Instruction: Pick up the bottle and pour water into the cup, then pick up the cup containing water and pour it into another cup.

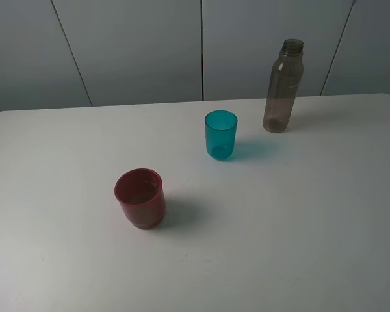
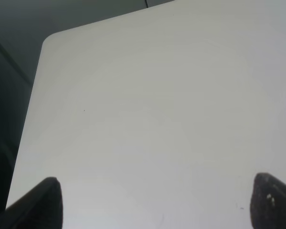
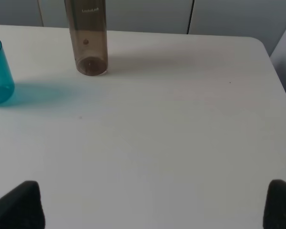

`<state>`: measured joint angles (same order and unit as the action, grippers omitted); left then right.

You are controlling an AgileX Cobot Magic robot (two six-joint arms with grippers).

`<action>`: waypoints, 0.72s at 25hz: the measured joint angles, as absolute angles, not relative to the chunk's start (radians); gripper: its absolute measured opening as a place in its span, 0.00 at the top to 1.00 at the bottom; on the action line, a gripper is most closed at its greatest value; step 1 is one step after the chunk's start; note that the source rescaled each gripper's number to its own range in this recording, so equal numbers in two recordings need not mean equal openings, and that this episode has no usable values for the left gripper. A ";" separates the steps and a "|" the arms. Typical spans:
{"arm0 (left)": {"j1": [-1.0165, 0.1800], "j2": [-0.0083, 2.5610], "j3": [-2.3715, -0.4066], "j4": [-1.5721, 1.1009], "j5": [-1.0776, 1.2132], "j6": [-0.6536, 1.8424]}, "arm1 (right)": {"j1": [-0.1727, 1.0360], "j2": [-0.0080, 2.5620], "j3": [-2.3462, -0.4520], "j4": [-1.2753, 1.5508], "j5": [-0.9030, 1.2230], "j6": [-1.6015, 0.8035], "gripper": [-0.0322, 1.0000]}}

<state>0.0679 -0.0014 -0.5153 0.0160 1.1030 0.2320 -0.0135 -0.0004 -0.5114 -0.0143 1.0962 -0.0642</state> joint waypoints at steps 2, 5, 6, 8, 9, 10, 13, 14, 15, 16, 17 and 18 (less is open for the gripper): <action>0.068 -0.001 -0.515 0.016 1.103 0.232 | -0.013 0.000 -0.511 -0.014 1.096 -0.064 0.00; 0.068 -0.001 -0.515 0.016 1.103 0.232 | -0.013 0.000 -0.511 -0.014 1.096 -0.064 0.00; 0.068 -0.001 -0.515 0.016 1.103 0.232 | -0.013 0.000 -0.511 -0.014 1.096 -0.064 0.00; 0.068 -0.001 -0.515 0.016 1.103 0.232 | -0.013 0.000 -0.511 -0.014 1.096 -0.064 0.00; 0.068 -0.001 -0.515 0.016 1.103 0.232 | -0.013 0.000 -0.511 -0.014 1.096 -0.064 0.00; 0.068 -0.001 -0.515 0.016 1.103 0.232 | -0.013 0.000 -0.511 -0.014 1.096 -0.064 0.00; 0.068 -0.001 -0.515 0.016 1.103 0.232 | -0.013 0.000 -0.511 -0.014 1.096 -0.064 0.00; 0.068 -0.001 -0.515 0.016 1.103 0.232 | -0.013 0.000 -0.511 -0.014 1.096 -0.064 0.00; 0.068 -0.001 -0.515 0.016 1.103 0.232 | -0.013 0.000 -0.511 -0.014 1.096 -0.064 0.00; 0.068 -0.001 -0.515 0.016 1.103 0.232 | -0.013 0.000 -0.511 -0.014 1.096 -0.064 0.00; 0.068 -0.001 -0.515 0.016 1.103 0.234 | -0.013 0.000 -0.511 -0.014 1.096 -0.064 0.00; 0.068 -0.001 -0.515 0.016 1.103 0.234 | -0.013 0.000 -0.511 -0.014 1.096 -0.064 0.00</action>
